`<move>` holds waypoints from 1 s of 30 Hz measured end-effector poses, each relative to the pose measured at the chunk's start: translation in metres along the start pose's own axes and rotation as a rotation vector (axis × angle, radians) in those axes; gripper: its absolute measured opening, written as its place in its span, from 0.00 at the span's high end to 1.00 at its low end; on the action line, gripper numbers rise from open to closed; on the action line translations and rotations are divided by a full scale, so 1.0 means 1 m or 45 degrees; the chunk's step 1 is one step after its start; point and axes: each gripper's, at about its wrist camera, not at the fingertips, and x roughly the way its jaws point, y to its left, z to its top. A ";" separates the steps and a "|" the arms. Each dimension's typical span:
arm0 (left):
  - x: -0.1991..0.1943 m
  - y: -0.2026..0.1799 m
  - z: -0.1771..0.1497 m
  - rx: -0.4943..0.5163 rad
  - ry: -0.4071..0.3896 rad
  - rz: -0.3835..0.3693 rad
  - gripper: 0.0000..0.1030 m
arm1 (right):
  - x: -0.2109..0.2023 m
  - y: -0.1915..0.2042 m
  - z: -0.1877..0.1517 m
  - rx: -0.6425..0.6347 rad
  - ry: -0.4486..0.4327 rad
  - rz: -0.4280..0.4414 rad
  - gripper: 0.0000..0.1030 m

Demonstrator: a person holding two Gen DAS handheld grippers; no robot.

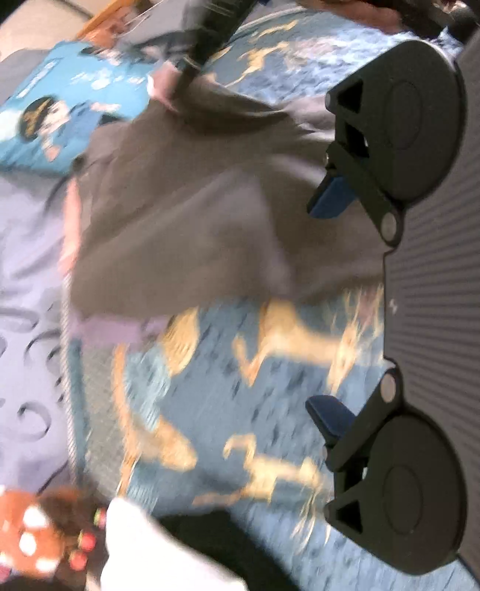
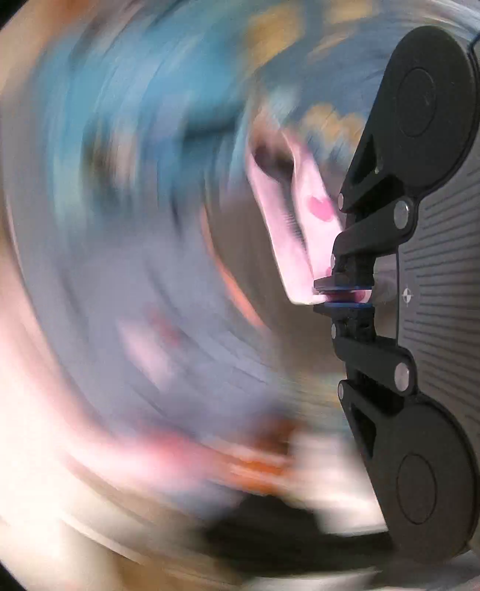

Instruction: Fold clothes

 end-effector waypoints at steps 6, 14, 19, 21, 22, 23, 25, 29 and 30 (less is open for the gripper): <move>-0.002 0.049 0.006 -0.204 0.002 0.061 0.00 | 0.049 0.058 -0.032 -0.609 0.382 -0.032 0.95; -0.003 0.044 0.009 -0.179 -0.009 0.049 0.00 | 0.021 0.080 -0.044 -0.834 0.258 -0.031 0.94; -0.003 0.042 0.008 -0.182 -0.009 0.037 0.00 | 0.016 0.086 -0.059 -0.883 0.381 0.134 0.71; 0.000 0.042 0.007 -0.184 0.005 0.038 0.00 | 0.015 0.084 -0.057 -0.852 0.402 0.152 0.68; 0.001 0.042 0.007 -0.183 0.008 0.043 0.00 | 0.011 0.082 -0.053 -0.811 0.386 0.168 0.66; 0.002 0.042 0.006 -0.182 0.011 0.049 0.00 | 0.008 0.079 -0.048 -0.769 0.366 0.186 0.65; 0.002 0.042 0.007 -0.183 0.013 0.048 0.00 | 0.002 0.071 -0.037 -0.683 0.314 0.227 0.57; 0.003 0.042 0.007 -0.183 0.012 0.053 0.00 | -0.001 0.047 -0.012 -0.518 0.190 0.143 0.54; 0.003 0.042 0.008 -0.185 0.012 0.055 0.00 | 0.001 0.040 -0.006 -0.470 0.165 0.100 0.54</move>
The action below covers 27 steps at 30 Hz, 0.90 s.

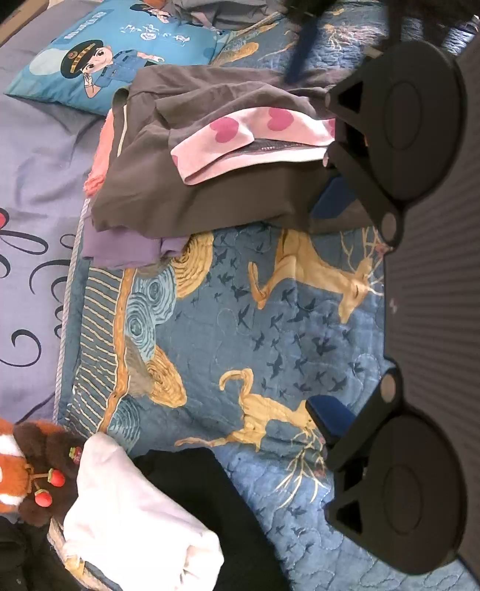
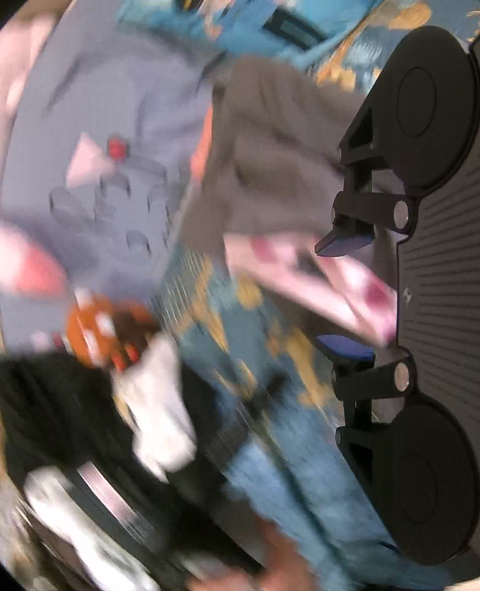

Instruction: Fold clothes

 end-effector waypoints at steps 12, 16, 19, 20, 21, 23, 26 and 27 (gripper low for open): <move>0.010 -0.012 0.001 0.050 0.021 0.016 0.00 | 0.060 -0.083 0.043 0.153 -0.013 -0.120 0.56; 0.012 -0.011 0.002 0.037 0.029 0.011 0.00 | 0.068 -0.087 0.049 0.135 0.031 -0.083 0.87; 0.011 -0.013 0.002 0.043 0.026 0.002 0.00 | 0.061 -0.084 0.051 0.091 0.029 -0.081 0.98; 0.011 -0.014 0.001 0.046 0.025 0.001 0.00 | 0.057 -0.082 0.052 0.085 0.012 -0.083 0.98; 0.010 -0.014 0.001 0.049 0.024 -0.001 0.00 | 0.052 -0.081 0.055 0.090 -0.014 -0.093 0.98; 0.009 -0.015 0.001 0.052 0.021 -0.002 0.00 | 0.043 -0.084 0.059 0.147 -0.063 -0.129 0.98; 0.009 -0.015 0.001 0.050 0.017 -0.002 0.00 | 0.039 -0.092 0.065 0.244 -0.099 -0.179 0.98; 0.009 -0.015 0.001 0.050 0.019 -0.004 0.00 | 0.045 -0.095 0.065 0.263 -0.057 -0.181 0.98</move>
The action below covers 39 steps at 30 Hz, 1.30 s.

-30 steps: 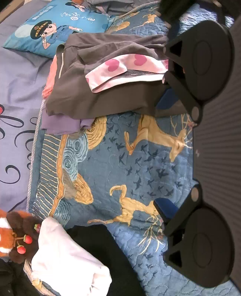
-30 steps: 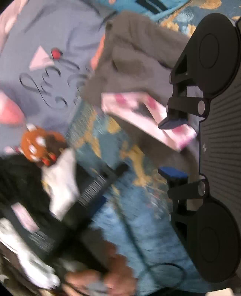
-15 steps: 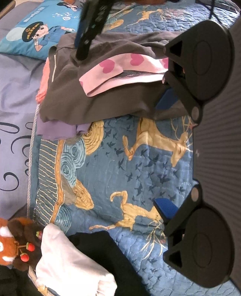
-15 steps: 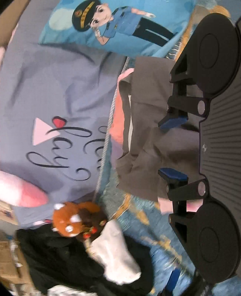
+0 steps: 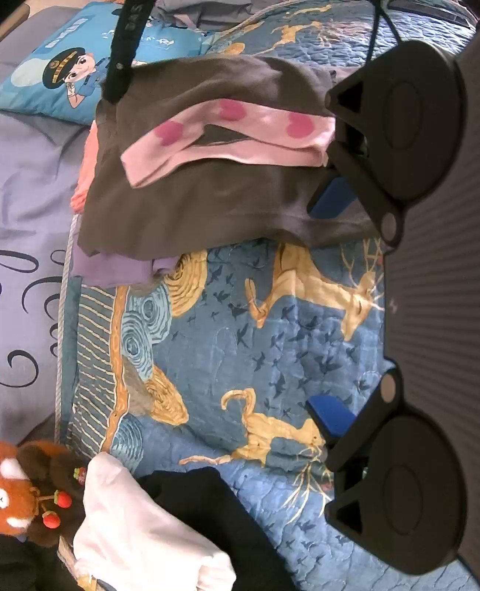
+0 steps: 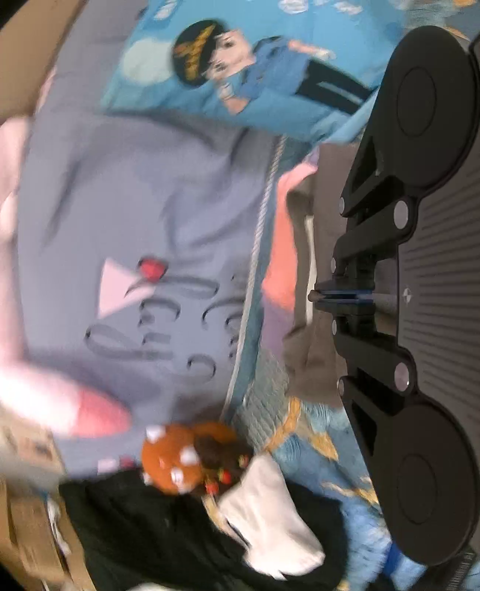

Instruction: Fold clothes

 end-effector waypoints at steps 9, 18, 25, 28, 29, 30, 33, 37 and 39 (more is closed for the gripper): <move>-0.002 -0.003 -0.004 0.026 -0.016 0.021 0.00 | -0.041 -0.023 -0.024 0.258 -0.074 -0.004 0.53; -0.006 -0.015 0.000 0.007 -0.078 -0.130 0.00 | -0.105 -0.061 -0.080 0.226 -0.009 0.002 0.42; 0.034 -0.006 0.061 -0.030 -0.091 -0.210 0.00 | -0.078 -0.089 -0.063 0.181 -0.095 0.107 0.35; 0.050 0.016 0.086 -0.157 -0.101 -0.371 0.00 | -0.053 -0.095 -0.049 0.105 -0.117 0.145 0.33; 0.053 0.022 0.095 -0.181 -0.120 -0.416 0.00 | -0.044 -0.097 -0.044 0.081 -0.115 0.155 0.33; 0.055 0.025 0.103 -0.189 -0.138 -0.441 0.00 | -0.035 -0.099 -0.040 0.062 -0.113 0.156 0.33; 0.067 0.034 0.125 -0.236 -0.154 -0.532 0.00 | -0.011 -0.108 -0.034 0.066 -0.093 0.174 0.34; 0.093 0.047 0.146 -0.334 -0.102 -0.690 0.00 | 0.010 -0.123 -0.036 0.179 -0.077 0.253 0.37; 0.101 0.051 0.149 -0.353 -0.085 -0.747 0.01 | 0.015 -0.129 -0.039 0.245 -0.077 0.311 0.37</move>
